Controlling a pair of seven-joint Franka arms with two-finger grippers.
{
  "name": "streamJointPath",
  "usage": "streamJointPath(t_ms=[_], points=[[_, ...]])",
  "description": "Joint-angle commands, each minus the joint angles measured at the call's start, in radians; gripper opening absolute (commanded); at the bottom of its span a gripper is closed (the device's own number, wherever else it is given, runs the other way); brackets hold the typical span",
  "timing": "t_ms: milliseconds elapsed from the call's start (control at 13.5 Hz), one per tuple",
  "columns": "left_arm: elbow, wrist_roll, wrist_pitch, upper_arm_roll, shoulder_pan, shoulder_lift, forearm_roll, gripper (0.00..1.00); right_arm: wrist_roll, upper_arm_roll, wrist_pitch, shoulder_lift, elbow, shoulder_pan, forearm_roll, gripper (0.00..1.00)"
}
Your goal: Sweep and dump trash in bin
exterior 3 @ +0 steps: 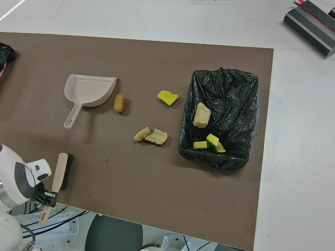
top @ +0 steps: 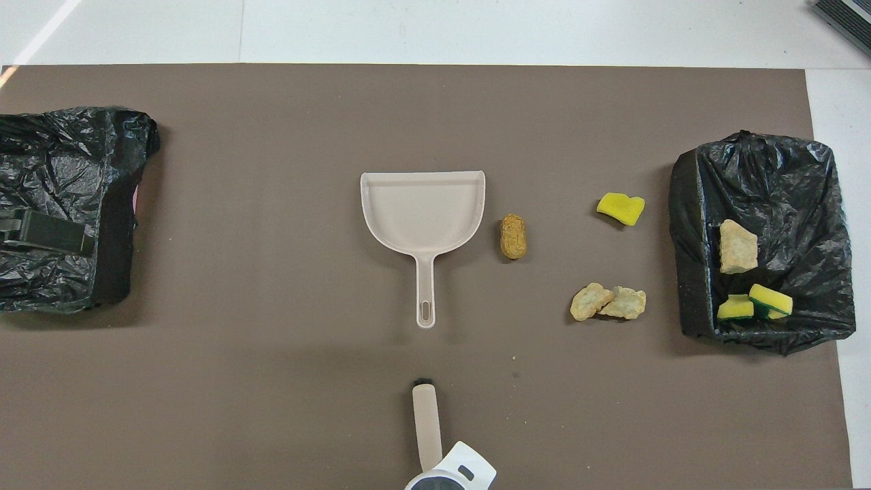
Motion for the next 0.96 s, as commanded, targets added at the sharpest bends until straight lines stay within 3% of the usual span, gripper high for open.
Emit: streamJointPath(t_ms=[0, 371, 593, 890], points=[[-0.026, 0.012, 0.0, -0.005, 0.009, -0.025, 0.01, 1.0, -0.006, -0.004, -0.062, -0.002, 0.011, -0.01, 0.019, 0.0], [-0.026, 0.012, 0.0, -0.007, 0.009, -0.025, 0.009, 1.0, -0.053, -0.014, -0.344, -0.079, 0.103, -0.133, -0.003, 0.0], [-0.026, 0.012, 0.0, -0.005, 0.01, -0.025, 0.01, 1.0, -0.108, -0.014, -0.504, -0.142, 0.158, -0.269, -0.061, 0.0], [-0.026, 0.012, 0.0, -0.005, 0.009, -0.025, 0.009, 1.0, -0.125, -0.01, -0.575, -0.114, 0.257, -0.36, -0.225, 0.0]])
